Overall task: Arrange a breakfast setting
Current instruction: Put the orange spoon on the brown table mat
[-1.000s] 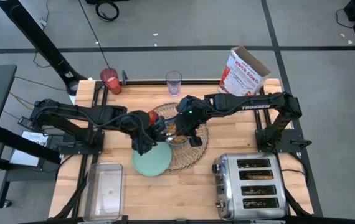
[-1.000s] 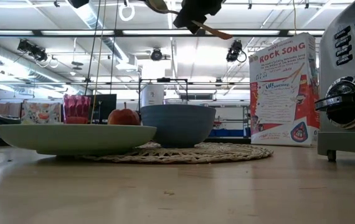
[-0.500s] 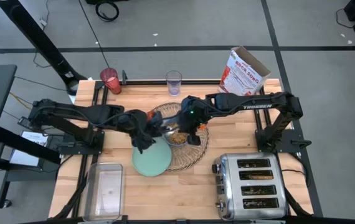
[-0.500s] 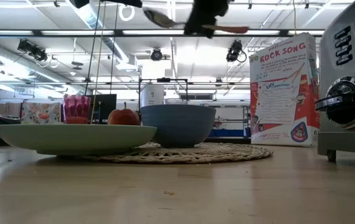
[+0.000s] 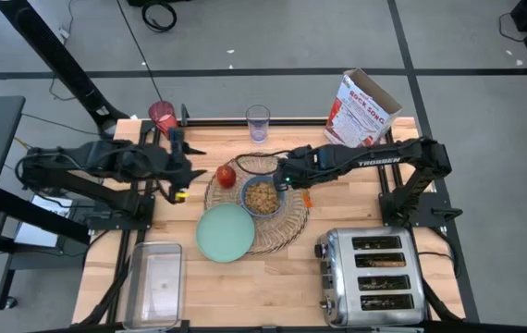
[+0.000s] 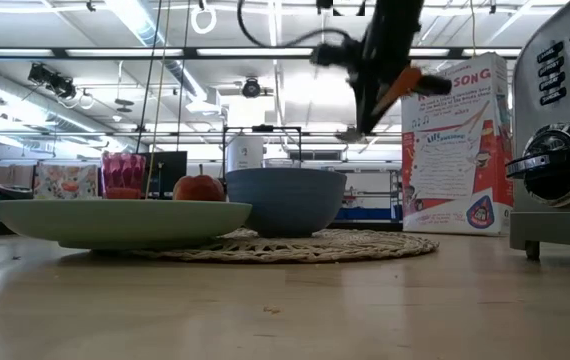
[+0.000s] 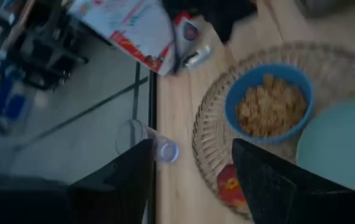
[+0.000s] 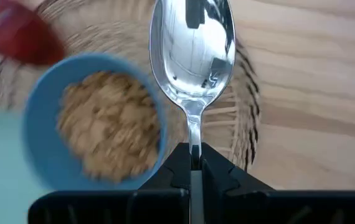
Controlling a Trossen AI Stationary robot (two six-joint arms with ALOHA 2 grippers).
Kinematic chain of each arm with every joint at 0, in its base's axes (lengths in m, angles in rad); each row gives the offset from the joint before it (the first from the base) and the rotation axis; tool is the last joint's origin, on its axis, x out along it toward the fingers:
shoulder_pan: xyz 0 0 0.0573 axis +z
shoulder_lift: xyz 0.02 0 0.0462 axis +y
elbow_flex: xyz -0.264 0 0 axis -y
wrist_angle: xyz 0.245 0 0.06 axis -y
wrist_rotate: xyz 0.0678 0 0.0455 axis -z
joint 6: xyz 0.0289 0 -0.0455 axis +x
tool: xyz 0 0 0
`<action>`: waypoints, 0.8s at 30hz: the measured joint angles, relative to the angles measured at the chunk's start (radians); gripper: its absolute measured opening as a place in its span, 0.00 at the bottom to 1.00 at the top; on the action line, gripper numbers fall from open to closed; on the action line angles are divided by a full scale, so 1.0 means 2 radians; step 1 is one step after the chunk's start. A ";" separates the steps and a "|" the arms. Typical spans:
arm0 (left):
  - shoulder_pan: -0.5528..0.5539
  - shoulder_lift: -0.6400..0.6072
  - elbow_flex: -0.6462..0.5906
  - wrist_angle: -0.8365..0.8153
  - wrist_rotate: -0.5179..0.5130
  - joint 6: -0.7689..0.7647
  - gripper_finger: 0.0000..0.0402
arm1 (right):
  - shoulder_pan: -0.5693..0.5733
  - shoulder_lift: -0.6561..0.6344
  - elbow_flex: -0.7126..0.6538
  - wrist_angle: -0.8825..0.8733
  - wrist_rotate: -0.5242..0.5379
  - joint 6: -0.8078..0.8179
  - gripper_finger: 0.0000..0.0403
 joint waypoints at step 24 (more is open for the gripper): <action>0.002 -0.051 0.000 -0.002 0.002 -0.096 0.51 | 0.026 0.074 -0.184 0.206 0.003 0.122 0.04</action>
